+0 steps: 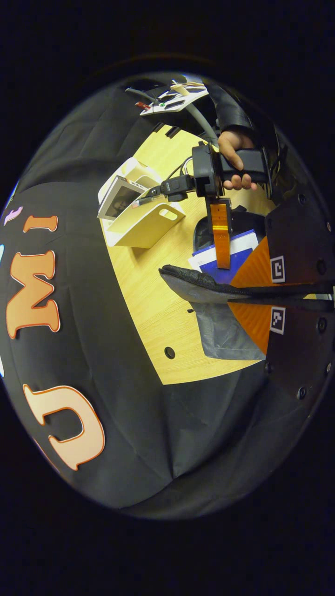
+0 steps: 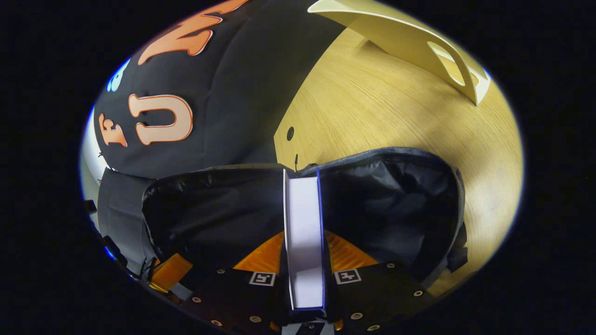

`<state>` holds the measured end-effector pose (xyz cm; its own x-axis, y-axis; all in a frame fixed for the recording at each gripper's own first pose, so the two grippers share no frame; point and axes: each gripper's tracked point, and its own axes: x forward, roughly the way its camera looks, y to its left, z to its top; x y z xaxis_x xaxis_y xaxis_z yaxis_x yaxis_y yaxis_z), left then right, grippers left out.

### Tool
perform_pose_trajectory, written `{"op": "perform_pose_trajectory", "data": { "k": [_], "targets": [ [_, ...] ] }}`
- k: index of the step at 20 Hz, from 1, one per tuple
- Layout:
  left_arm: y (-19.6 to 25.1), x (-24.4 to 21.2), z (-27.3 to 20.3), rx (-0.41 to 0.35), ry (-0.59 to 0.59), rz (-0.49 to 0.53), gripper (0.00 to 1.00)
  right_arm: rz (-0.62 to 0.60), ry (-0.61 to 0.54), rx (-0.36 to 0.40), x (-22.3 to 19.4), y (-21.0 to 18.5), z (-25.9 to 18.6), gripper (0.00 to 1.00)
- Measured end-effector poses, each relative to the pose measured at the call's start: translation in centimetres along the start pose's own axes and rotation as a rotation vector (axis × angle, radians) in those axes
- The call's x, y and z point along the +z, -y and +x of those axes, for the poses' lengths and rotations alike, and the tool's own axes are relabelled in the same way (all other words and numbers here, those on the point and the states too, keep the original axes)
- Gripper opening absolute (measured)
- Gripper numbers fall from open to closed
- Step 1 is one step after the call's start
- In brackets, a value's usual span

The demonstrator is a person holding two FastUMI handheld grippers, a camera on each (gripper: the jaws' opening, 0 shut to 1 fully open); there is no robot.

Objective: Open the schoolbag, grab two books from the bookshelf and put them into the schoolbag.

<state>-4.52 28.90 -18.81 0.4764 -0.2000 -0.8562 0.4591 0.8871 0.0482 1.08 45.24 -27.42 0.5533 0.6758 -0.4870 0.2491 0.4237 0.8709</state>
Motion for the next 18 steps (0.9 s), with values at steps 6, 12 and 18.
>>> {"op": "perform_pose_trajectory", "data": {
  "k": [6,12,18],
  "targets": [
    [-0.2,-0.4,0.4,0.024,0.002,-0.029,0.05,-0.126,-0.103,-0.169,-1.3,3.3,-1.5,0.77],
    [0.6,-0.6,1.1,0.036,-0.003,-0.027,0.05,-0.335,-0.124,-0.246,0.4,2.9,-6.2,0.92],
    [0.9,-0.8,1.7,0.055,-0.008,-0.047,0.05,-0.474,-0.117,-0.340,5.2,3.2,-12.8,0.93]
  ]
}}
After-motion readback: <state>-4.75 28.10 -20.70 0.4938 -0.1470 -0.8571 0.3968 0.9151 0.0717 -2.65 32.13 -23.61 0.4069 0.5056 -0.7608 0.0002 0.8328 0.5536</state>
